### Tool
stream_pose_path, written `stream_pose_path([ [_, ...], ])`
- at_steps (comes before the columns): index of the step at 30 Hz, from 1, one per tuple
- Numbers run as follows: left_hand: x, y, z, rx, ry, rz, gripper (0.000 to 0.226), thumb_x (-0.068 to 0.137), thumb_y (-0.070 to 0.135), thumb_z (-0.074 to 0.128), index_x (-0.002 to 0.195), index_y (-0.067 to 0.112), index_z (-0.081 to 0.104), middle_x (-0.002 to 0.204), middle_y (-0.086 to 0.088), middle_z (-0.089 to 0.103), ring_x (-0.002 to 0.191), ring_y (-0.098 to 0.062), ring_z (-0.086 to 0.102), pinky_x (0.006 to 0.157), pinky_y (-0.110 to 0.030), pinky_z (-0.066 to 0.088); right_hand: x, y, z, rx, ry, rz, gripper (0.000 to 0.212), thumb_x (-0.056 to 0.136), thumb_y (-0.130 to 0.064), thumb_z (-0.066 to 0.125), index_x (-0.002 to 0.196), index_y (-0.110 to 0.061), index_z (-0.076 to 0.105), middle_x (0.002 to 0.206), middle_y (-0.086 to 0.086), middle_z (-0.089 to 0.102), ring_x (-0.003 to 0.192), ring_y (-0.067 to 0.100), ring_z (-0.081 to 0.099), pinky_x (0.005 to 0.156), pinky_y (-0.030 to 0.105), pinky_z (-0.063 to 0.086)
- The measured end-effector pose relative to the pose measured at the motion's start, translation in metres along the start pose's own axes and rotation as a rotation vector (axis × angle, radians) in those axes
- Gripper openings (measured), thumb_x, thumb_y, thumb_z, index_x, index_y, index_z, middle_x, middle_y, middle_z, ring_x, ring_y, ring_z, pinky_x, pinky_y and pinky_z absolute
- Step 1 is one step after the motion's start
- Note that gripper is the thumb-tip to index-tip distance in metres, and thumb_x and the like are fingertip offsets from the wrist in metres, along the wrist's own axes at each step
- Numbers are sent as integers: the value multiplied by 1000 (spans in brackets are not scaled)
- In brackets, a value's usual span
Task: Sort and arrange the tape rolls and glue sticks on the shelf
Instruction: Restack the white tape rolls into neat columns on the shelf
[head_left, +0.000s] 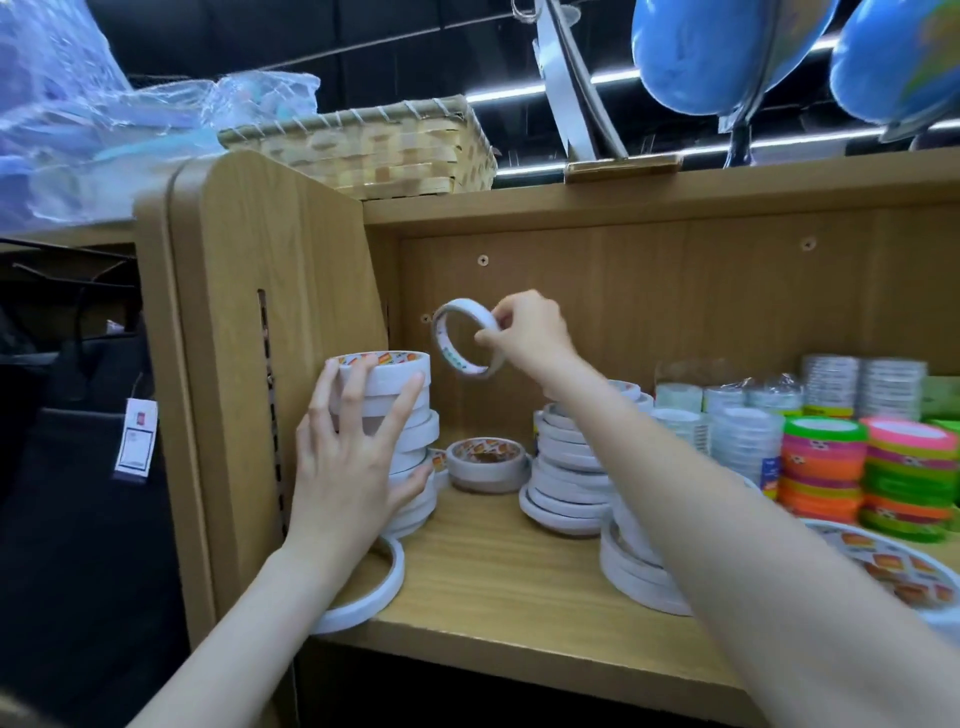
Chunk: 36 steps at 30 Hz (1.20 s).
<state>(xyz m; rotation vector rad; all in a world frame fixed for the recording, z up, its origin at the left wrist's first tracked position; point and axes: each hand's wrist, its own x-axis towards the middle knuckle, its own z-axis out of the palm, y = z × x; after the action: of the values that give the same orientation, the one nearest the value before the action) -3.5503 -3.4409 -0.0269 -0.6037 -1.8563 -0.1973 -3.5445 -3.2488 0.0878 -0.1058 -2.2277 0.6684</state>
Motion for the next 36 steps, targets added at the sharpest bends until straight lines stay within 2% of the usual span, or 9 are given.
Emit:
stream_pose_path([
  [5,2,1,-4,-5,-48,-16,87,61,42,80,137,23,41,141,-19,30,130,-44,26,85,-57,45,-26,1,-83,-320,-9,-315,15,85,-15,63,97,-8,67,88,3,60,83,16,48,71,29,40],
  [9,3,1,-11,-54,-74,-14,88,63,41,81,138,22,40,143,-16,28,130,-42,25,83,-57,47,-41,25,-101,-599,-366,-295,18,78,-22,73,93,-13,69,88,1,63,86,19,57,77,33,48],
  [12,0,-7,-16,-175,-73,23,93,66,34,81,142,24,29,148,-11,21,134,-37,19,93,-55,41,-45,31,-107,-525,-480,-186,19,77,-27,75,92,-18,69,90,-1,64,89,18,61,79,31,50],
  [16,-9,-13,-27,-407,-86,-132,92,76,18,75,147,29,18,154,-10,10,139,-31,18,108,-42,25,-41,9,-95,-492,-362,-329,28,83,-31,68,107,-17,65,101,-1,58,99,17,54,83,28,44],
  [20,-19,-15,-37,-587,-194,-344,78,85,19,65,148,19,19,150,-4,24,131,-16,35,102,-26,31,-40,-34,-52,-151,-511,-420,47,86,-23,65,130,-23,48,134,-4,47,110,11,45,87,20,36],
  [23,-23,-19,-38,-620,-265,-384,70,85,18,65,145,14,28,145,-1,36,128,-14,41,104,-29,36,-36,-51,-18,-188,-644,-438,50,87,-21,64,134,-20,46,130,-1,47,111,17,47,87,22,37],
  [27,-25,-29,-38,-576,-298,-327,56,87,17,63,138,12,42,142,-1,43,128,-15,43,108,-34,37,-29,-55,-3,-203,-638,-434,26,84,-15,66,109,-19,61,81,-10,48,81,16,48,67,24,41],
  [33,-25,-27,-38,-492,-222,-219,50,87,15,60,134,11,45,143,1,37,128,-15,41,102,-23,31,-11,-32,-18,-140,-335,-261,39,80,-12,68,118,-7,61,112,9,58,83,19,57,64,28,55],
  [36,-14,-22,-37,-487,-183,-238,55,88,20,60,139,15,40,147,1,31,134,-18,33,105,-27,28,-7,-23,-14,-209,-366,-122,38,79,-12,71,116,-7,61,99,6,58,77,19,58,55,20,49],
])
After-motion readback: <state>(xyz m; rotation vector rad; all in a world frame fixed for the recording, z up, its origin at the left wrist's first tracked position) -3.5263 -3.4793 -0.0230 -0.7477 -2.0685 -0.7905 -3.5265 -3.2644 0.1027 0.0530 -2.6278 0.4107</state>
